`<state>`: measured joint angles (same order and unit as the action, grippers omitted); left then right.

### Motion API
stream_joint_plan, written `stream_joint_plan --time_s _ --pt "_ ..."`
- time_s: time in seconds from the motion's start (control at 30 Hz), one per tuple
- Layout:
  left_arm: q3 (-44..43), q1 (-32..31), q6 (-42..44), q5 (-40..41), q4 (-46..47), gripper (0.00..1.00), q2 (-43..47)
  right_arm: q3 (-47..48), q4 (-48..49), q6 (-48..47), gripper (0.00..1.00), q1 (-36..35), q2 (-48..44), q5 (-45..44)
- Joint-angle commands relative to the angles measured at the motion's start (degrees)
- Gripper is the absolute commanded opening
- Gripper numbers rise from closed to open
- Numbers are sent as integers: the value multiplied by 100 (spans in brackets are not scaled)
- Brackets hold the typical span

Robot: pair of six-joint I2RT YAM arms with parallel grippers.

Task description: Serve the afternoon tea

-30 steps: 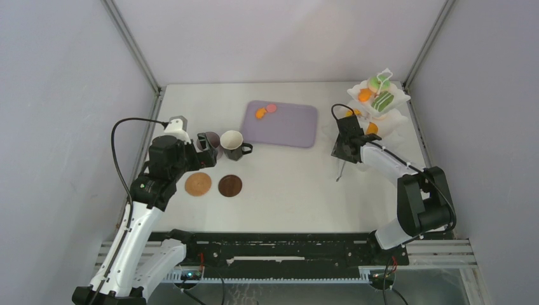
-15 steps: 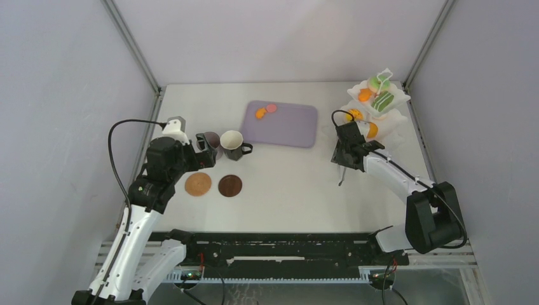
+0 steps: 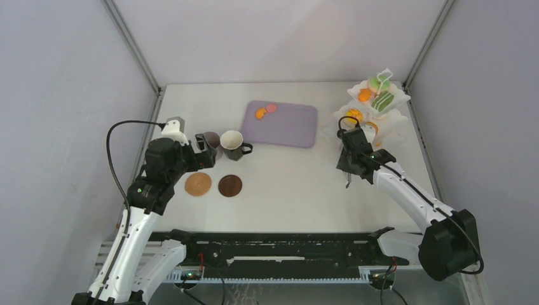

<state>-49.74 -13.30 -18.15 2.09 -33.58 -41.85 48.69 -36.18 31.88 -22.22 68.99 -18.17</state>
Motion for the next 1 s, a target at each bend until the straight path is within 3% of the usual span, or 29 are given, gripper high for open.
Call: stream_joint_plan --time_s 0.0,0.33,0.5,0.67,0.97 --pt "-175 44 -83 -146 190 99 88 19 -169 31 38 -266 -342 -14" --pt "-172 41 -144 -206 194 99 86 258 -557 132 15 -1141 -673 -94" --pt "-164 40 -158 -181 186 100 133 561 -233 -37 13 -1498 -554 -74" --pt "-108 42 -206 -159 194 99 125 1286 8 -221 16 -1776 230 -211" --pt "-153 40 -225 -23 226 100 18 3014 960 -766 16 -1769 2147 375"
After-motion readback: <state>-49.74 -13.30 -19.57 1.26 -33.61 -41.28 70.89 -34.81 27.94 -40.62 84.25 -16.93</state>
